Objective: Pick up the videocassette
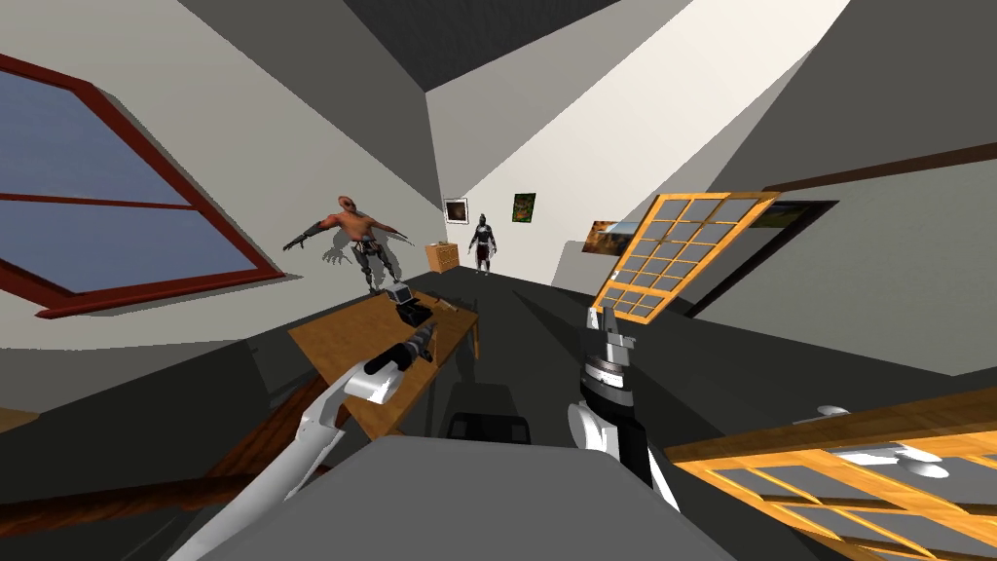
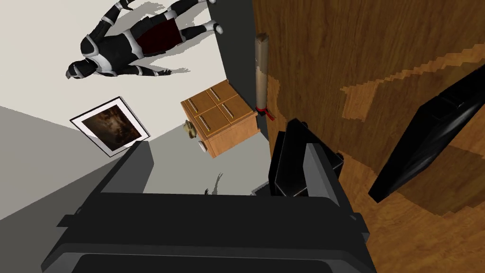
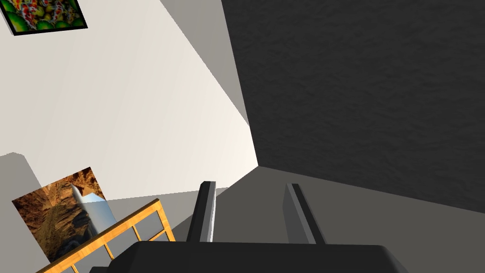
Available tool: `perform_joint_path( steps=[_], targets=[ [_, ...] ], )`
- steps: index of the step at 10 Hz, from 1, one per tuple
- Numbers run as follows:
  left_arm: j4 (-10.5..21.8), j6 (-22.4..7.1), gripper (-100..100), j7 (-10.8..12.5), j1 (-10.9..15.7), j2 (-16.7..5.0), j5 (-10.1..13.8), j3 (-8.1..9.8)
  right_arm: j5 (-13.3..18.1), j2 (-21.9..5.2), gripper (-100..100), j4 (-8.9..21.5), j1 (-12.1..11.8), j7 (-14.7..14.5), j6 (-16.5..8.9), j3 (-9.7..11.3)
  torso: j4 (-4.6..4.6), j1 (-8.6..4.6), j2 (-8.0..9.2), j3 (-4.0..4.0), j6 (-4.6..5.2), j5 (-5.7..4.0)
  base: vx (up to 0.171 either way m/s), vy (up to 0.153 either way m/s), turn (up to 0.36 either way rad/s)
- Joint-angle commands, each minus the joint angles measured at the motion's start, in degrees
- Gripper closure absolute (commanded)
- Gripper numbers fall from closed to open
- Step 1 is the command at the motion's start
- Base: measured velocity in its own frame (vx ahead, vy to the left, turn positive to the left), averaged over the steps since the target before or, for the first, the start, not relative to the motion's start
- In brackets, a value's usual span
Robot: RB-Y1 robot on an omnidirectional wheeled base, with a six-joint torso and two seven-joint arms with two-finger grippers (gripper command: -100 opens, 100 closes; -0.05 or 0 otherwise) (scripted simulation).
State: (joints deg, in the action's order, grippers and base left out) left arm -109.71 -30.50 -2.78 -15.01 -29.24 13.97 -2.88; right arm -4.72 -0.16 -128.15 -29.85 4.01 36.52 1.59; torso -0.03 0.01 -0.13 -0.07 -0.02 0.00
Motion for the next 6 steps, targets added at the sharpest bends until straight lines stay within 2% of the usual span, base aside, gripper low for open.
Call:
perform_joint_path(
  steps=[1,2,3,4,5,6],
  targets=[
    [1.2,-2.2,-100,-0.5,0.5,-0.8,0.8,-0.25,0.0,0.0,0,0.0,0.0,0.0,0.0,0.0,0.0,0.0,0.0,0.0,0.0,0.0,0.028,0.001,-0.03],
    [3.2,-4.3,-100,-1.4,1.2,-2.4,2.4,-0.75,0.0,0.0,0,0.0,0.0,0.0,0.0,0.0,0.0,0.0,0.0,0.0,-0.02,0.0,0.041,-0.003,-0.057],
    [3.2,-5.1,-100,-1.4,1.2,-2.4,2.4,-0.75,0.0,0.0,0,0.0,0.0,0.0,0.0,0.0,-0.01,-0.01,-0.04,-0.02,-0.01,0.0,0.034,-0.002,-0.034],
    [5.3,-7.0,-100,-2.2,1.8,-4.1,4.1,-1.27,0.0,0.0,0,0.0,0.0,0.0,0.0,0.0,-0.01,-0.01,-0.03,-0.02,-0.02,0.0,0.04,-0.006,-0.064],
    [5.3,-7.9,-100,-2.2,1.8,-4.1,4.1,-1.27,0.0,0.0,0,0.0,0.0,0.0,0.0,0.0,-0.01,-0.03,-0.05,-0.03,0.0,0.0,0.036,-0.003,-0.033],
    [7.4,-10.1,-100,-3.1,2.5,-5.7,5.8,-1.83,0.0,0.0,0,0.0,0.0,0.0,0.0,0.0,-0.01,-0.03,-0.03,-0.02,-0.02,-0.01,0.043,-0.006,-0.059]
  ],
)
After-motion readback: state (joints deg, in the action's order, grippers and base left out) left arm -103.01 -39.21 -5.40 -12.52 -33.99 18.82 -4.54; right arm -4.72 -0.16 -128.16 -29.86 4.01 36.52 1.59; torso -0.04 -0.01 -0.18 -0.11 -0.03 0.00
